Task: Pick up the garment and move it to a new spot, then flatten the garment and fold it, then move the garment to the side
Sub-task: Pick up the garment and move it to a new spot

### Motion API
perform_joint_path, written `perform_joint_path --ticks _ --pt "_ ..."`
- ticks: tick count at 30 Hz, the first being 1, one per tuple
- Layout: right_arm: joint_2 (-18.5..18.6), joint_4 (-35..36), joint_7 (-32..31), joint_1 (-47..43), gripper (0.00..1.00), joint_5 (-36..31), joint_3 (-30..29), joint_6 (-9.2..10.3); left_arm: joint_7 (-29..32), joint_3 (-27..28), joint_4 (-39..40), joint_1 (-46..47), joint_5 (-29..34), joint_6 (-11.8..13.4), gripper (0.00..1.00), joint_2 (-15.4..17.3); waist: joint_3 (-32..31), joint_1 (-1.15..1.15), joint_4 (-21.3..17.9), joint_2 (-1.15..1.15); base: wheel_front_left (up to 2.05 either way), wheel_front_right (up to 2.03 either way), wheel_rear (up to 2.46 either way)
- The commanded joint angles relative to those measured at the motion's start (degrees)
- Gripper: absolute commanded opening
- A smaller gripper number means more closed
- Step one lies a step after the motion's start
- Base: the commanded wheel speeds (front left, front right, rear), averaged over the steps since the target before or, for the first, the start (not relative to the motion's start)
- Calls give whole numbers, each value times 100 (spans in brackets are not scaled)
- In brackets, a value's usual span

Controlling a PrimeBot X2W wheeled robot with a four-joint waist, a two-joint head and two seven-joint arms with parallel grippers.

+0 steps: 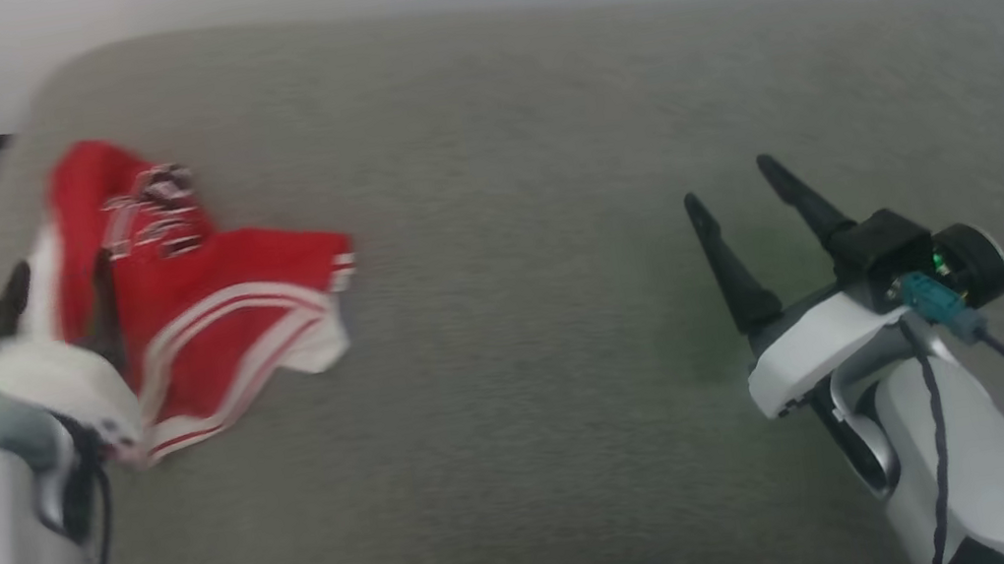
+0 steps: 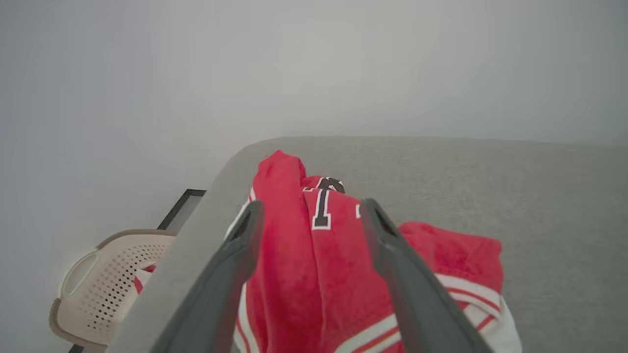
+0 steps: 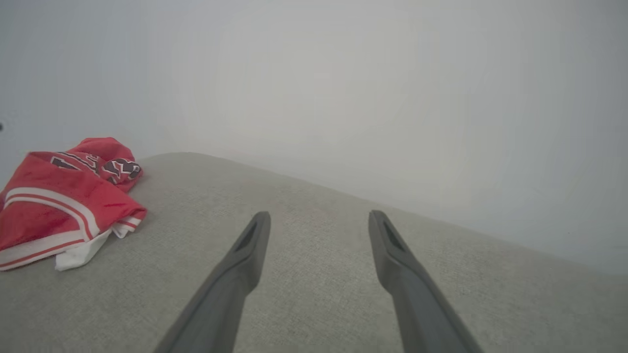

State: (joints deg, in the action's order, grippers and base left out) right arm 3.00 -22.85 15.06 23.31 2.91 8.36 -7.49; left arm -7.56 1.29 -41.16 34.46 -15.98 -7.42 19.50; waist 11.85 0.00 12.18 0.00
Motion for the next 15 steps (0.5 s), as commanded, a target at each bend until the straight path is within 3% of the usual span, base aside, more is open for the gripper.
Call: perform_joint_path --ticks 1,8,12,15 --pt "-7 16 15 77 100 0 -16 0 283 -123 -149 121 -305 -2 100 128 422 0 -506 0 0 0 0" --pt "-14 164 15 176 100 170 -58 0 2295 -1048 -706 595 -1852 -4 100 991 747 0 -1028 0 0 0 0" --pt "-16 231 15 254 100 199 -95 0 2976 -1329 -974 697 -2270 -5 100 1240 982 0 -1224 0 0 0 0" --pt "-14 304 15 342 100 211 -97 0 3508 -1494 -1215 667 -2660 -5 100 1195 1159 0 -1345 0 0 0 0"
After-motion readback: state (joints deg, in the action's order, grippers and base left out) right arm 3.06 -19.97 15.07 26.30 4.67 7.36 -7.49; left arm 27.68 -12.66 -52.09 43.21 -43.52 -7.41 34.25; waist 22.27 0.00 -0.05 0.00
